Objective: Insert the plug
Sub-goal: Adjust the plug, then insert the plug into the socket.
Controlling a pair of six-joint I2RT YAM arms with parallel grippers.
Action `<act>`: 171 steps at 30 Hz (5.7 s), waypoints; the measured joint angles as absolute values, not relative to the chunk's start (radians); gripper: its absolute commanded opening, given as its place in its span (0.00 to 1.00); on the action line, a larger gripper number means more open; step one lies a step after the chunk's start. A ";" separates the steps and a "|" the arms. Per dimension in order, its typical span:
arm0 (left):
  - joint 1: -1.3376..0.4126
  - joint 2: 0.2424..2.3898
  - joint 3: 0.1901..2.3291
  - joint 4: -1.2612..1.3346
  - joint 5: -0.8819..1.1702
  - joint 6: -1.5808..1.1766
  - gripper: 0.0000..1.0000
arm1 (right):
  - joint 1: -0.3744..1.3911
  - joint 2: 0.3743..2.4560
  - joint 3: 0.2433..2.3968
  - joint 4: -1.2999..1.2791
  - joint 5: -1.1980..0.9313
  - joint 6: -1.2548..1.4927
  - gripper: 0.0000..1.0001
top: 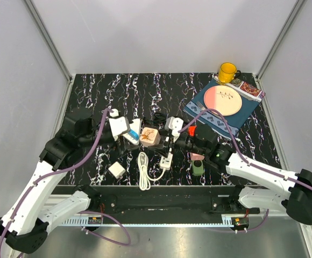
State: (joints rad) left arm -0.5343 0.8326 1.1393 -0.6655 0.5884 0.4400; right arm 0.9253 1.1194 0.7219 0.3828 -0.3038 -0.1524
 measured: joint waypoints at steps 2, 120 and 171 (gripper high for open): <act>-0.534 0.842 1.156 -0.718 0.641 0.509 0.98 | 0.925 1.111 0.744 0.336 -0.350 -0.175 0.00; -0.759 1.785 1.336 -0.677 0.608 0.733 0.00 | 0.530 0.802 0.779 -0.453 0.110 0.241 1.00; -0.835 1.721 0.902 0.204 0.575 0.334 0.00 | 0.529 0.836 0.777 -0.430 -0.005 0.214 1.00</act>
